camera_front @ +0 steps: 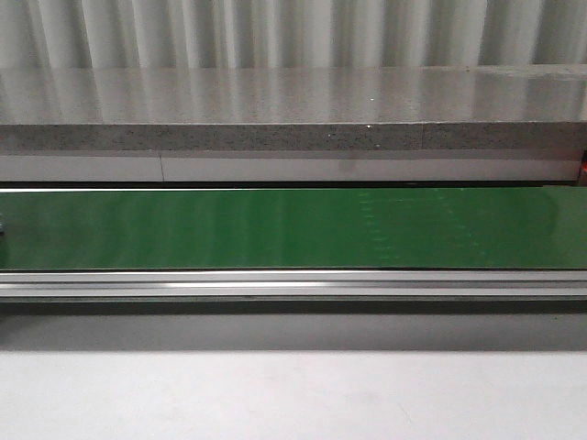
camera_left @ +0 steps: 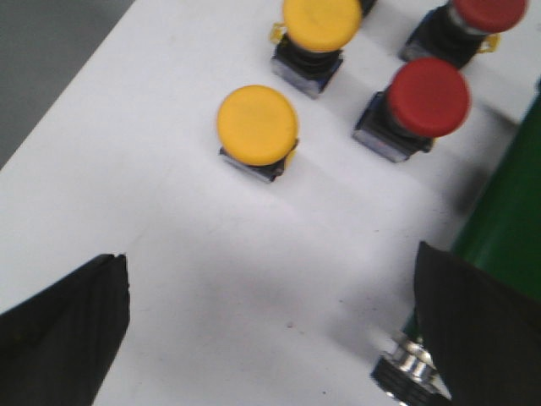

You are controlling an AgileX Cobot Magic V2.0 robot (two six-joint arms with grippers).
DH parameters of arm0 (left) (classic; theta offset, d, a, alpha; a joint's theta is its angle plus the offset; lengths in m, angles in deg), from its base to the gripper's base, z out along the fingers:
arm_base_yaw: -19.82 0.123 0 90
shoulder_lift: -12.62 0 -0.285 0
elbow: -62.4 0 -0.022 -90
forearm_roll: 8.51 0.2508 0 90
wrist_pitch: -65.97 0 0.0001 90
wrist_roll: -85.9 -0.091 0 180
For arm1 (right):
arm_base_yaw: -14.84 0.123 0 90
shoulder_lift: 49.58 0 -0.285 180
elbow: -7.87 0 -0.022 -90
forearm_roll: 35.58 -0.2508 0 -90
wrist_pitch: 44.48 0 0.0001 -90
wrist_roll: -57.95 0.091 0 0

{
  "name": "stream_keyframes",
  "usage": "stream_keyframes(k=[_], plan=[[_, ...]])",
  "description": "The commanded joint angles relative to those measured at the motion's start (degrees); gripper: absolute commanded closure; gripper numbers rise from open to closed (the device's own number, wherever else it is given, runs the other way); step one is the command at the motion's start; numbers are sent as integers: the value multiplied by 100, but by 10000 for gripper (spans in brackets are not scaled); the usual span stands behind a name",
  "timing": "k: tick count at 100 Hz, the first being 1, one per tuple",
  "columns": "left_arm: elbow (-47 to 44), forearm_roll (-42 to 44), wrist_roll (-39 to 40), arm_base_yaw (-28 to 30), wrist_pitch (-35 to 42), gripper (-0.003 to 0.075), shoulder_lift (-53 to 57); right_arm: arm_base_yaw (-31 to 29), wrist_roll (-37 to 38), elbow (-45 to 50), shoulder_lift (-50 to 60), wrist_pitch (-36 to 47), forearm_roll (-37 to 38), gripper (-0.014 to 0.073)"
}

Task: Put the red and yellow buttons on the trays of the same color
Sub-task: 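Set the red button on the belt's near end and open left gripper, then move the left gripper down onto a yellow button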

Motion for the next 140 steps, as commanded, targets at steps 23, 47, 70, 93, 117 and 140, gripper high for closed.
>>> stream_keyframes(k=[23, 47, 70, 93, 117, 140], plan=[[256, 48, 58, 243, 579, 82, -682, 8, -53, -147, 68, 313, -49, 661], [642, 48, 13, 243, 592, 82, -1233, 8, -53, -147, 68, 313, -49, 661], [1003, 48, 8, 243, 738, 82, -1692, 8, -53, -147, 68, 313, -49, 661], [1241, -128, -1, 243, 788, 82, -2126, 8, -53, -147, 68, 313, -49, 661], [1355, -228, -1, 243, 802, 108, -2346, 8, -53, -147, 68, 313, -49, 661], [1368, -239, -1, 243, 761, 551, -2278, 8, -53, -147, 68, 313, -49, 661]])
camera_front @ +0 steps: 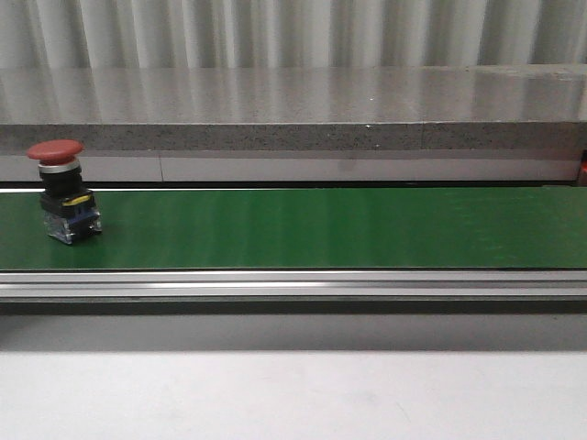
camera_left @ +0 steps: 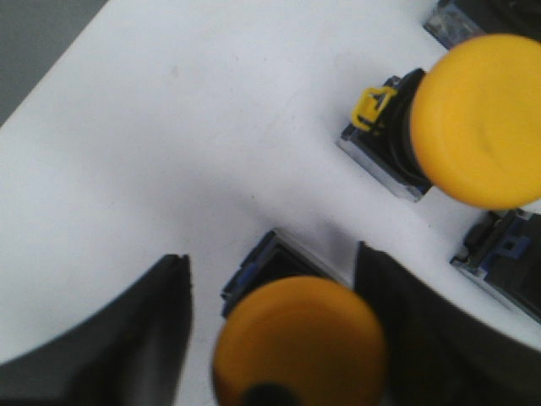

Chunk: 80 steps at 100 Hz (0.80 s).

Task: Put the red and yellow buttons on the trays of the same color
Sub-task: 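Move the left gripper down onto a yellow button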

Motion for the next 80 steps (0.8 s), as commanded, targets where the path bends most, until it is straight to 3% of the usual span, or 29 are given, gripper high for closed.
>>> stream_keyframes(k=[1, 10, 46, 80], plan=[[163, -46, 7, 12, 145, 566, 325, 8, -53, -147, 68, 313, -49, 661], [163, 8, -18, 12, 72, 742, 512, 8, -53, -147, 68, 313, -49, 661], [163, -26, -47, -74, -511, 740, 2107, 8, -53, -147, 68, 313, -49, 661], [163, -158, -427, -1471, -789, 740, 2539, 8, -53, -147, 68, 313, -49, 661]])
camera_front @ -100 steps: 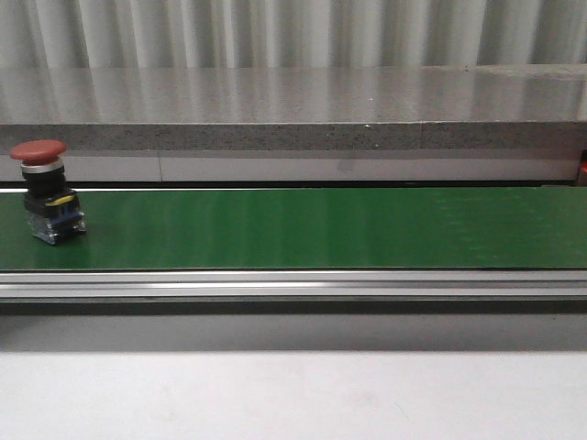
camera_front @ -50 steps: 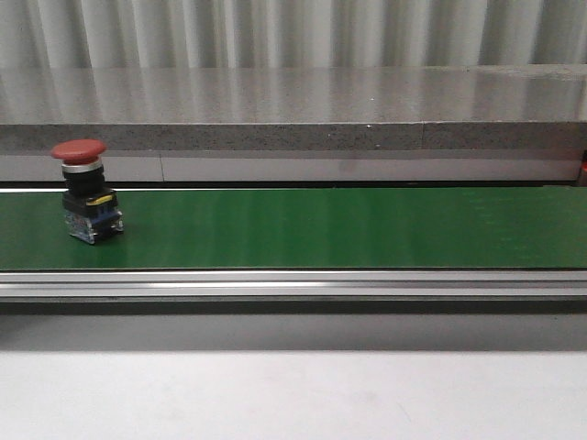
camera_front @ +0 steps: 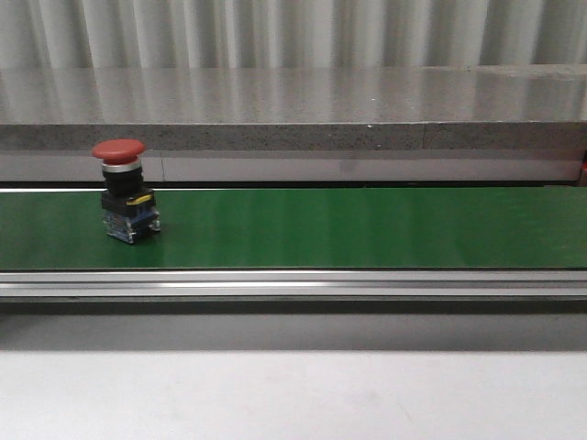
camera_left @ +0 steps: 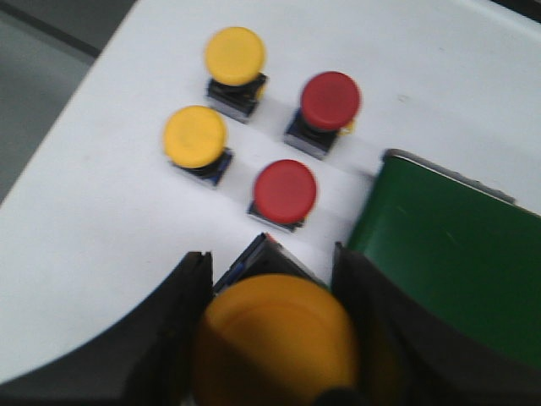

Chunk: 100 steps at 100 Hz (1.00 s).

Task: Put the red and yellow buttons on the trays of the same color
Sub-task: 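Move the left gripper down onto a yellow button, then set the yellow button on the belt's near end and open left gripper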

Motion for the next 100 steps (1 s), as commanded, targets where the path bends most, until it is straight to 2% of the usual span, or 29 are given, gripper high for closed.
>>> stream_keyframes(k=[1, 25, 74, 81, 88, 100], plan=[[158, -92, -56, -356, 244, 740, 162, 8, -53, -147, 68, 313, -49, 661], [158, -92, -59, -1002, 393, 740, -263, 8, -53, -147, 68, 313, -49, 661], [158, -118, -80, -1090, 253, 729, -672, 8, -53, -147, 68, 313, -49, 661], [158, -118, -81, -1090, 210, 666, -672, 8, -53, -147, 68, 313, -49, 661], [158, -145, -142, -1090, 171, 543, -672, 8, -53, -147, 68, 313, -49, 661], [158, -303, -329, -1090, 111, 240, -672, 8, -53, -147, 68, 313, -49, 661]])
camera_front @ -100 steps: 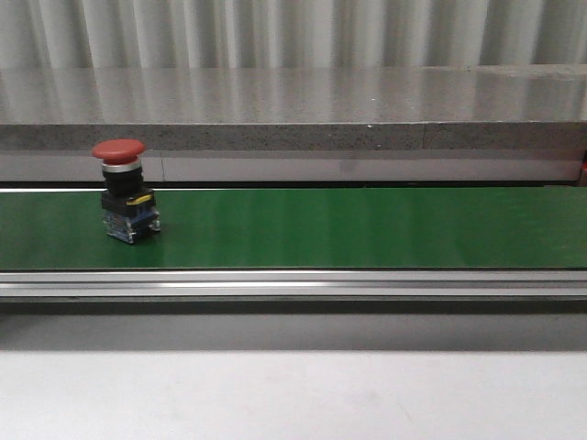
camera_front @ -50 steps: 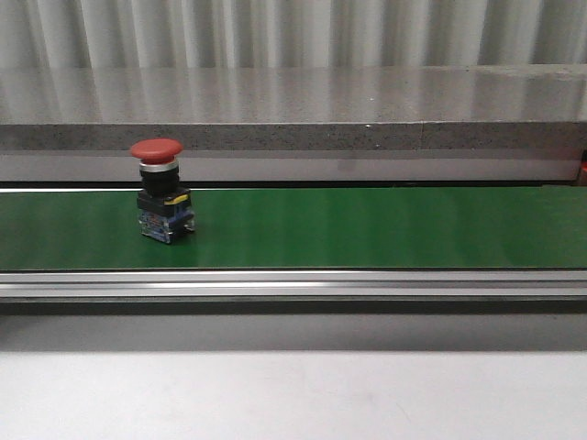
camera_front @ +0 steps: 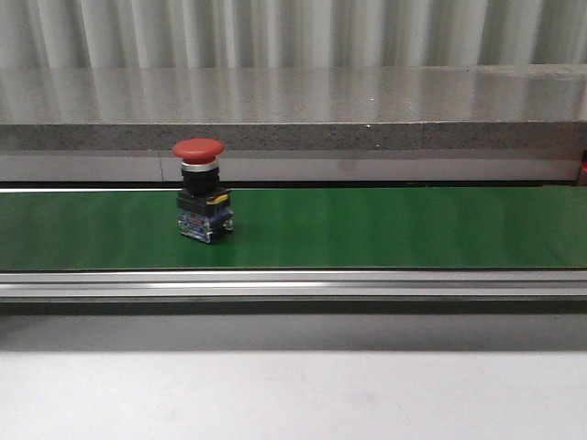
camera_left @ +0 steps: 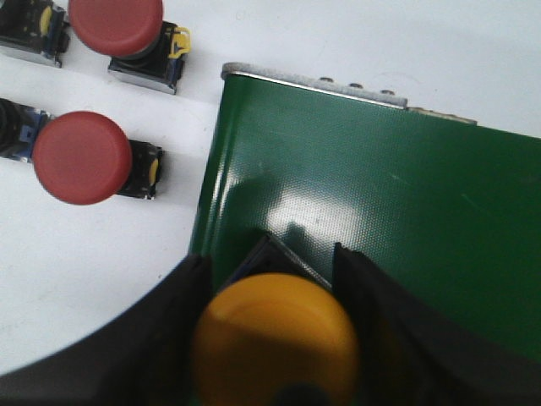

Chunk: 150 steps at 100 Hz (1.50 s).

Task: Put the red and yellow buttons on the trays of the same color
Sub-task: 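Set the yellow button on the belt's near end and open left gripper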

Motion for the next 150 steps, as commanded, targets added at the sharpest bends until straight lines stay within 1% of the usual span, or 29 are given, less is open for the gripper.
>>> stream_keyframes(k=[1, 7, 13, 23, 34, 56, 73, 86, 93, 104, 114, 121, 131, 147, 150], plan=[[158, -192, -155, -42, 116, 225, 212, 8, -53, -147, 68, 313, -49, 661], [158, -283, -242, -42, 95, 122, 212, 8, -53, -147, 68, 313, -49, 661], [158, -364, -321, -42, 72, 87, 212, 8, -53, -147, 68, 313, -49, 661], [158, -451, -336, -55, 60, 93, 260, 8, -53, -147, 68, 313, -49, 661], [158, -519, -528, -215, 144, 93, 459, 8, -53, -147, 68, 313, -49, 661], [158, -509, -763, -711, 299, 94, 1159, 8, -53, -147, 68, 313, -49, 661], [135, -495, -763, -882, 312, 94, 1775, 8, -53, -147, 68, 313, -49, 661], [-185, -495, -763, -889, 528, 95, 2386, 8, -53, -147, 68, 313, -49, 661], [-494, -495, -763, -889, 680, 111, 2753, 8, -53, -147, 68, 313, -49, 661], [-1106, -495, -763, -889, 896, 167, 3370, 8, -53, -147, 68, 313, -49, 661], [-1671, -515, -752, -889, 1044, 253, 4026, 8, -53, -147, 68, 313, -49, 661], [-2039, -515, -752, -889, 1120, 337, 4443, 8, -53, -147, 68, 313, -49, 661], [-2481, -515, -752, -889, 1182, 484, 5026, 8, -53, -147, 68, 313, -49, 661], [-2839, -515, -752, -889, 1242, 716, 5716, 8, -53, -147, 68, 313, -49, 661], [-2867, -515, -752, -889, 1252, 739, 5785, 8, -53, -147, 68, 313, -49, 661]])
